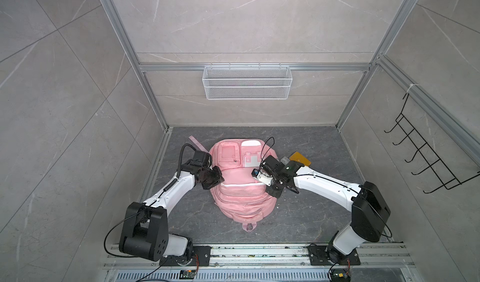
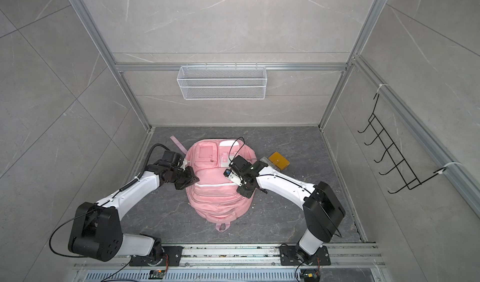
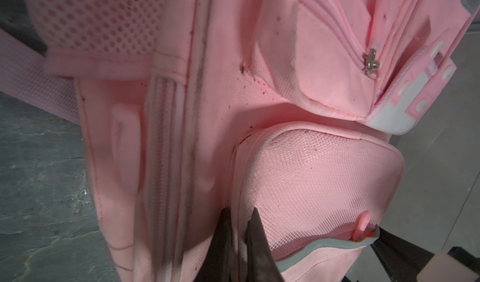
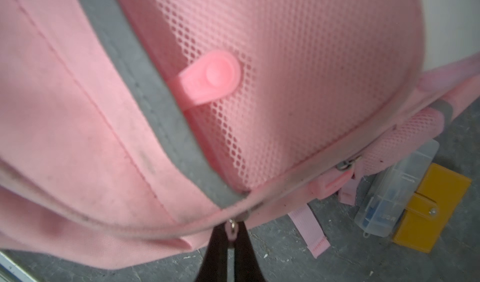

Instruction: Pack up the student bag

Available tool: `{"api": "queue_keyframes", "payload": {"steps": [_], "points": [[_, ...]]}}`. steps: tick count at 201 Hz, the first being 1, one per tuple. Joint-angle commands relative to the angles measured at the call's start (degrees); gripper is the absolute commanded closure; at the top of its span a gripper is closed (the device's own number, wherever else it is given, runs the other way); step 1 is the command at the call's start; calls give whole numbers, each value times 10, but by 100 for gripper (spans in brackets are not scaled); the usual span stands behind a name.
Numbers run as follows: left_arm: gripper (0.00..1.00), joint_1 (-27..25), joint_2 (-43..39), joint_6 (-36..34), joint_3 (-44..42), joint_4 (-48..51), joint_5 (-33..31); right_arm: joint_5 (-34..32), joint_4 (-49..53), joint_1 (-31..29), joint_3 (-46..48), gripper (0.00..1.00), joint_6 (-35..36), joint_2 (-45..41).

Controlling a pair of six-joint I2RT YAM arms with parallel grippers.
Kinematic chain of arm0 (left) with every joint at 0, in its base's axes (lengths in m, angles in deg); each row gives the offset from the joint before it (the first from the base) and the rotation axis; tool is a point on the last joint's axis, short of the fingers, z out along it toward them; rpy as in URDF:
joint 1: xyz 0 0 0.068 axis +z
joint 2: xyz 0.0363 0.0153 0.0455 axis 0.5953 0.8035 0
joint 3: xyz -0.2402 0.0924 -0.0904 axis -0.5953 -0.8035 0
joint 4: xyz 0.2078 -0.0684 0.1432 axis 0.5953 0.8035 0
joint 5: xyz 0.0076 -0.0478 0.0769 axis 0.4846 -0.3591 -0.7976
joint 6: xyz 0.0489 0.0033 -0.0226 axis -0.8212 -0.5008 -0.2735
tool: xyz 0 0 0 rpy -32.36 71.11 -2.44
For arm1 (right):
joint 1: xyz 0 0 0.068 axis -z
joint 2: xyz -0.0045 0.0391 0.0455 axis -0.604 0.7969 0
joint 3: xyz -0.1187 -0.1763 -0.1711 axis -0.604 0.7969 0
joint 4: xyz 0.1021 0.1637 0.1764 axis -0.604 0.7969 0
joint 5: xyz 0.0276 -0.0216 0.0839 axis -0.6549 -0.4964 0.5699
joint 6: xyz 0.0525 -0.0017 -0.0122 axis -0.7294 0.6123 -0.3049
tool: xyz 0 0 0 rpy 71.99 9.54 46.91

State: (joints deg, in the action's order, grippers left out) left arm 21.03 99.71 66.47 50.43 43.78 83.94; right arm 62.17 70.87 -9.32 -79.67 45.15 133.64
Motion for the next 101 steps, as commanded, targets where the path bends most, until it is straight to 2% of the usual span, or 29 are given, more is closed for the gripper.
{"api": "queue_keyframes", "payload": {"steps": [1, 35, 101], "points": [[100, 0, -22, 91, 7, -77, -8, 8, 24, -31, 24, 100, -16, -35], [100, 13, -50, 134, -8, -98, -6, 17, 17, -67, 49, 100, -55, -46], [100, 21, -88, 178, -33, -117, -7, 33, -16, -135, 33, 100, -118, -24]]}}
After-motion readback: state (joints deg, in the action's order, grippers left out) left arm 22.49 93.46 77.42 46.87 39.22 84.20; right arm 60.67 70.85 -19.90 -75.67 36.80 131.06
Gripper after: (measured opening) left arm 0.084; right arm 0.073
